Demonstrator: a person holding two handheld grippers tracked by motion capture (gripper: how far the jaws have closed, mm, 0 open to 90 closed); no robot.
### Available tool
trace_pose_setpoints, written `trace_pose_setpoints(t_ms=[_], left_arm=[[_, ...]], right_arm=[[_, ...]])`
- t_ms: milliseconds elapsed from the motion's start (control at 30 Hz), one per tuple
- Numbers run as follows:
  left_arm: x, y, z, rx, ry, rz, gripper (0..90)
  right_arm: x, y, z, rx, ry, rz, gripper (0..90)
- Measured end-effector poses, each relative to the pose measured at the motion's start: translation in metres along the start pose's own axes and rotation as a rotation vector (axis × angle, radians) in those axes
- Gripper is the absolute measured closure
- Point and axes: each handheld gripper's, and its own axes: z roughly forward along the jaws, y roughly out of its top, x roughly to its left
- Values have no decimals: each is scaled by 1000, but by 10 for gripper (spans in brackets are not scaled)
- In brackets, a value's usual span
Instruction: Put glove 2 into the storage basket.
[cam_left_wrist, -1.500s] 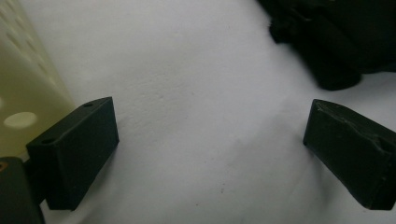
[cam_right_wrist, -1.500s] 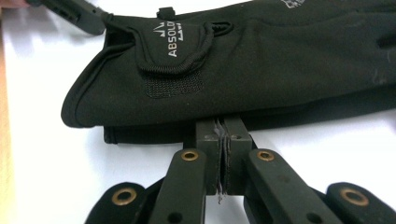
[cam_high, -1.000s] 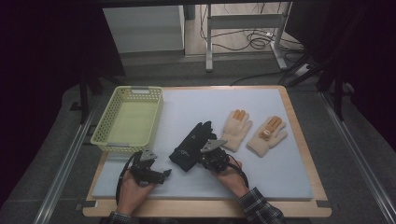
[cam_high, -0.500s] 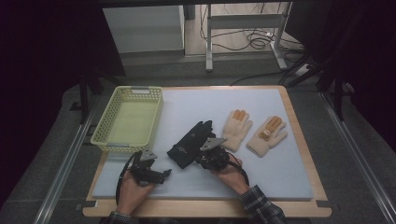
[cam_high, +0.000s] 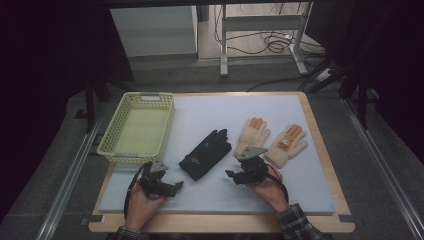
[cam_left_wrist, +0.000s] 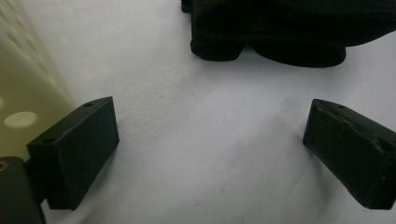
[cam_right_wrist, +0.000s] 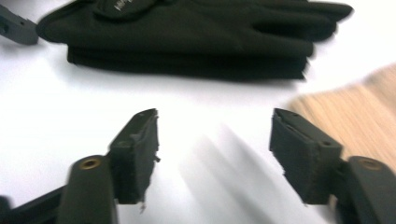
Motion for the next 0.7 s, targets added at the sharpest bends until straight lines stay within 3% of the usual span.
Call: trace_pose_setpoints(t_ms=[400,633,700], left_arm=[[0,0,0,0,-2,-1,35],[0,0,0,4,-12,-1,16],[1,0,0,2,-14,0,20]], right_arm=[[-20,-31,-25,26,-48,35,162],[-30,-44,-26,40,-48,81,132],[-28,-44,-25,47,-63,66,133]])
